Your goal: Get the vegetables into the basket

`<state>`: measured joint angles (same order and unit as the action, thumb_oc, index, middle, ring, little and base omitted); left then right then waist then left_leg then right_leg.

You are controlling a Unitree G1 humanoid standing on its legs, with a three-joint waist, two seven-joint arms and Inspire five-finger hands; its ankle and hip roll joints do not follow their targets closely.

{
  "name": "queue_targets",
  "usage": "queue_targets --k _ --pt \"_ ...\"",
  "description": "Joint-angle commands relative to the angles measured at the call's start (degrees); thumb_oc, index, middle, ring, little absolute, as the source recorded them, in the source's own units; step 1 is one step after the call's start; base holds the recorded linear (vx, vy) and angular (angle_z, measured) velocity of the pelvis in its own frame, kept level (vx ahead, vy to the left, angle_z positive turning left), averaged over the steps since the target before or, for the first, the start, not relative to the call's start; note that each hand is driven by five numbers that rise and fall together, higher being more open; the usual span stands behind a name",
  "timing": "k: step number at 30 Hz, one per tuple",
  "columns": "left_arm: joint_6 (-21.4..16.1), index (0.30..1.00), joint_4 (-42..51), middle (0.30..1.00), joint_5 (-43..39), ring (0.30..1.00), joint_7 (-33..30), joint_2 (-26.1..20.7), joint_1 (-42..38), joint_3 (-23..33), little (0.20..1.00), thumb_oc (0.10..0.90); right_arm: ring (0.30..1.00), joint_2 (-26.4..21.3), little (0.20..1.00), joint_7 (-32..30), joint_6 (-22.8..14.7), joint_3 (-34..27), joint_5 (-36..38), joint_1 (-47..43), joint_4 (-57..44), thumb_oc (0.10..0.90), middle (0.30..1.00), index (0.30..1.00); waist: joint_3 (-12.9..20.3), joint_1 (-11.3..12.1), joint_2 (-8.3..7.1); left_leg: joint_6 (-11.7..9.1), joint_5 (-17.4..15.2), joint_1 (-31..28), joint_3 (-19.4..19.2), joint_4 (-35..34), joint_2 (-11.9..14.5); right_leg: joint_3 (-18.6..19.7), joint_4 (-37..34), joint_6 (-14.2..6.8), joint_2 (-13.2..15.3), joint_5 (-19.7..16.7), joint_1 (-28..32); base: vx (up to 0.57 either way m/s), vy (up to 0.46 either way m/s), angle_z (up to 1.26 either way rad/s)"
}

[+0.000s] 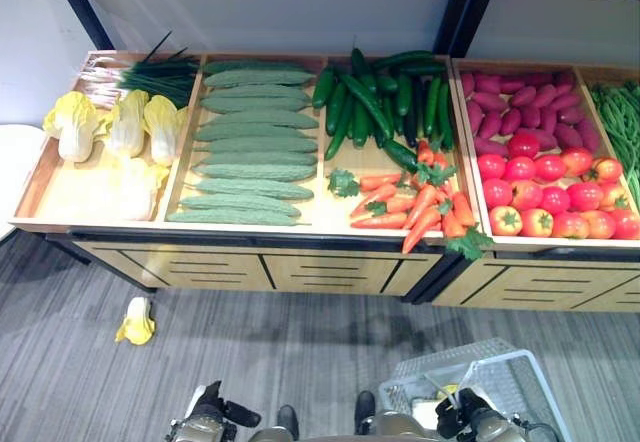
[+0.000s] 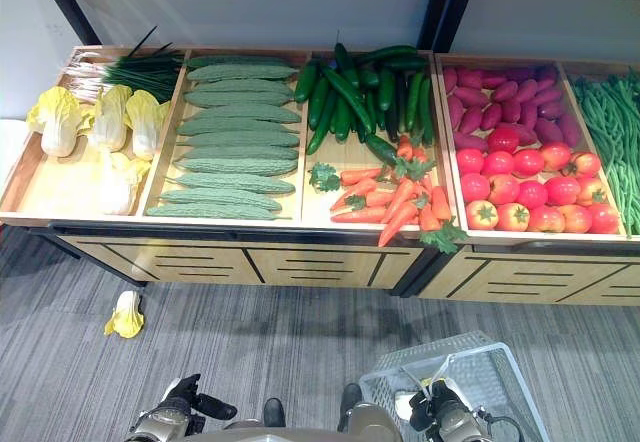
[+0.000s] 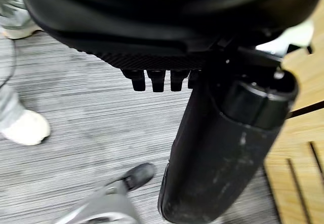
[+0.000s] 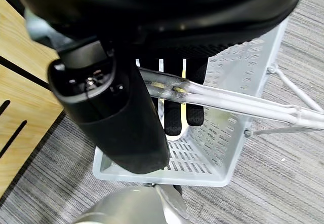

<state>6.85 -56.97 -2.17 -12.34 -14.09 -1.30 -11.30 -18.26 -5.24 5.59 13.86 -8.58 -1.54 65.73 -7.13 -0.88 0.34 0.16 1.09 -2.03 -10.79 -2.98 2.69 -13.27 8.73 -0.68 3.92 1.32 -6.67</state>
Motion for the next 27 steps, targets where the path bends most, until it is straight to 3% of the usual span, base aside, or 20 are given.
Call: queue_targets --k 1,2,3,7,12,15,16,22,26,27 --pt "-4.88 1.0 17.05 1.0 -0.65 1.0 -1.63 -6.98 0.07 3.51 1.0 0.9 0.3 0.41 0.3 -0.26 -1.11 0.78 0.02 -0.51 -1.38 0.4 0.3 0.3 -1.56 0.46 -1.76 2.11 -6.31 -3.55 2.35 -2.02 -1.93 5.02 -5.61 -6.16 4.47 -1.31 4.6 0.0 0.0 0.0" --pt "-4.77 1.0 17.24 1.0 -0.65 1.0 -1.6 -7.02 0.21 3.55 1.0 0.9 0.3 0.42 0.3 -0.25 -1.09 0.81 0.02 -0.46 -1.41 0.4 0.3 0.3 -1.53 0.44 -1.78 2.11 -6.31 -3.57 2.35 -2.02 -1.93 5.02 -5.63 -6.17 4.47 -1.32 4.63 0.0 0.0 0.0" --pt "-6.16 1.0 26.85 1.0 -1.45 1.0 -0.82 -9.47 3.48 6.24 1.0 0.9 0.3 -0.48 0.3 0.14 -1.25 -0.66 -0.09 0.54 -3.84 0.4 0.3 0.3 -1.62 0.6 -1.64 1.97 -6.27 -3.55 2.29 -2.02 -1.92 4.99 -6.24 -6.35 4.51 -1.63 4.79 0.0 0.0 0.0" --pt "-7.38 1.0 36.16 1.0 -3.05 1.0 0.2 -11.14 7.7 10.34 1.0 0.9 0.3 -1.24 0.3 1.13 -1.17 -2.07 -0.39 1.94 -4.29 0.4 0.3 0.3 -1.26 0.88 -1.6 1.77 -6.4 -3.81 2.26 -2.02 -1.85 4.91 -7.37 -6.42 4.55 -2.03 5.43 0.0 0.0 0.0" --pt "-8.39 1.0 51.19 1.0 -8.09 1.0 -0.38 -9.98 12.24 15.47 1.0 0.9 0.3 -0.95 0.3 2.22 -0.35 -3.75 -0.37 3.35 -2.29 0.4 0.3 0.3 -0.39 1.56 -1.31 1.74 -6.62 -3.83 3.15 -2.02 -1.87 4.2 -8.89 -6.27 4.51 -2.18 6.58 0.01 -0.032 0.0" --pt "-8.98 1.0 55.66 1.0 -7.46 1.0 -0.63 -10.59 12.6 17.09 1.0 0.9 0.3 -0.78 0.3 2.29 -0.26 -3.88 -0.22 3.56 -2.18 0.4 0.3 0.3 -0.23 1.6 -1.21 1.71 -6.74 -4.03 3.26 -2.02 -1.86 4.07 -9.27 -6.27 4.44 -2.15 6.94 0.01 -0.034 0.04" --pt "-9.63 1.0 60.14 1.0 -5.29 1.0 -1.47 -12.27 11.63 18.61 1.0 0.9 0.3 -0.77 0.3 2.29 -0.43 -3.61 -0.2 3.61 -2.01 0.4 0.3 0.3 0.1 1.62 -1.04 1.58 -6.82 -4.18 3.3 -2.02 -1.86 3.97 -9.52 -6.25 4.42 -2.02 7.28 0.02 -0.047 0.03" --pt "-10.61 1.0 61.19 1.0 2.04 1.0 -4.49 -19.38 5.44 19.9 1.0 0.9 0.3 -1.31 0.3 2.07 -0.99 -2.52 -0.19 2.35 -1.83 0.4 0.3 0.3 0.89 1.09 -0.49 1.05 -6.87 -4.36 2.73 -2.02 -1.64 4.53 -9.89 -6.2 4.21 -2.04 7.4 0.01 -0.021 0.02" --pt "-9.78 1.0 62.03 1.0 12.89 1.0 -7.98 -30.79 -5.19 16.12 1.0 0.9 0.3 -3.19 0.3 1.74 -1.64 -1.03 -0.86 0.86 -1.42 0.4 0.3 0.3 1.47 -0.88 1.13 0.52 -6.85 -4.23 1.34 -2.02 -1.36 6.17 -10.07 -6.25 3.88 -2.39 6.57 0.02 -0.033 -0.07" --pt "-9.8 1.0 61.98 1.0 12.89 1.0 -8.0 -30.8 -5.26 16.05 1.0 0.9 0.3 -3.18 0.3 1.74 -1.65 -1.07 -0.86 0.86 -1.42 0.4 0.3 0.3 1.47 -0.82 1.13 0.52 -6.85 -4.22 1.31 -2.02 -1.36 6.2 -10.06 -6.25 3.87 -2.39 6.54 0.03 -0.036 -0.15"
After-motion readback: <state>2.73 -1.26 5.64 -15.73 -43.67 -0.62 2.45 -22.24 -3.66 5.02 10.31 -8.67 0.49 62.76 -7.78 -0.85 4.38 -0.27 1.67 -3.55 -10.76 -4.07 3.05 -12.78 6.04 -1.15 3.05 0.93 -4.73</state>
